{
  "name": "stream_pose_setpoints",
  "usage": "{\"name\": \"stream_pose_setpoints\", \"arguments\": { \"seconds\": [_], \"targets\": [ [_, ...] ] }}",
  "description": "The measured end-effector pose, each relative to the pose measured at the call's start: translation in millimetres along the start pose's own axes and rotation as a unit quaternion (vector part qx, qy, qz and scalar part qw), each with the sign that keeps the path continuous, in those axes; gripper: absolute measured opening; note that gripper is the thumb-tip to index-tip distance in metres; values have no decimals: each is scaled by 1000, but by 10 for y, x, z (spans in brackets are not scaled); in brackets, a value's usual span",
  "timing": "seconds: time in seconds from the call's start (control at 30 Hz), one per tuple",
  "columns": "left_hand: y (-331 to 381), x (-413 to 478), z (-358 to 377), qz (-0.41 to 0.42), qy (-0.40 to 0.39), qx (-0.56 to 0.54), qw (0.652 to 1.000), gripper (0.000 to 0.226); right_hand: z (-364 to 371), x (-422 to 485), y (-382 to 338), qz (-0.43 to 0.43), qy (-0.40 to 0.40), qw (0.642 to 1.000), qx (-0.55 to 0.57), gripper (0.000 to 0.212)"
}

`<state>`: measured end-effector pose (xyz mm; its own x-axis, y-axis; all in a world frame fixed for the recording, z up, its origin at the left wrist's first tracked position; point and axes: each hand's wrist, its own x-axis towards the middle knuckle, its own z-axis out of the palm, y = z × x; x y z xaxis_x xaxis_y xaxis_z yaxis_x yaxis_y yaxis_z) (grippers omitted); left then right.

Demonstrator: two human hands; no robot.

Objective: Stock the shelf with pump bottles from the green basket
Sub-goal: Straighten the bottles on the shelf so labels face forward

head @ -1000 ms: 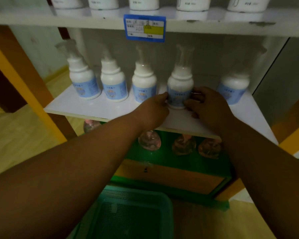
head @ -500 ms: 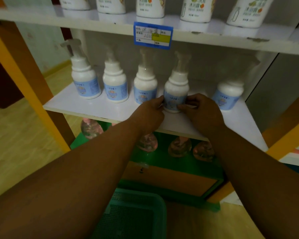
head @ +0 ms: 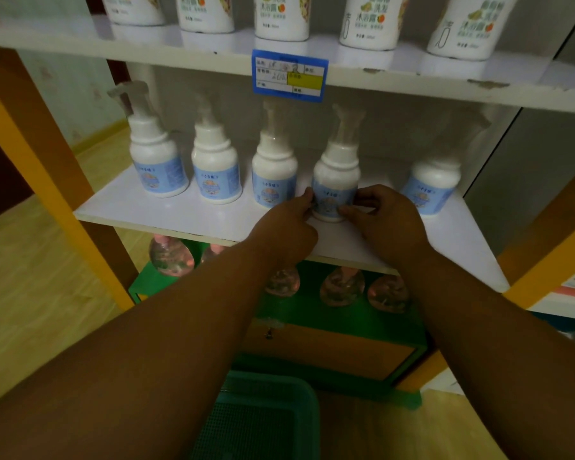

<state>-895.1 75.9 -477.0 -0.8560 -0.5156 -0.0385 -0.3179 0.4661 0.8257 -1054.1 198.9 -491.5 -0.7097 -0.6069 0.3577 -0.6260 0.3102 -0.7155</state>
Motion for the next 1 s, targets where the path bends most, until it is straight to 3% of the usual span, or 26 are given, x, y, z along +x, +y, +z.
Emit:
{"name": "stream_pose_setpoints", "arguments": {
  "seconds": [0.23,0.43,0.5,0.6,0.67,0.77,1.0],
  "targets": [
    [-64,36,25,11,1,-4,1000,89,-16,-4,-1,-3,0,1000,-13,37],
    [-84,21,41,10,32,-33,999,78,-72,-67,-45,7,-2,1000,-4,47],
    [-70,-115,89,37,111,-37,992,70,-150,-144,-44,6,15,1000,8,40],
    [8,-434,200,126,228,-49,964,61,-384,-366,42,-39,117,992,-19,21],
    [99,-564,294,172,203,-48,963,57,-585,-495,150,-61,156,986,-24,23],
    [316,-516,453,201,143,-26,969,53,-846,-507,351,-26,164,985,-35,22],
    [684,-78,790,132,27,-76,988,60,-895,-322,559,110,143,984,-11,58]
  ]
}}
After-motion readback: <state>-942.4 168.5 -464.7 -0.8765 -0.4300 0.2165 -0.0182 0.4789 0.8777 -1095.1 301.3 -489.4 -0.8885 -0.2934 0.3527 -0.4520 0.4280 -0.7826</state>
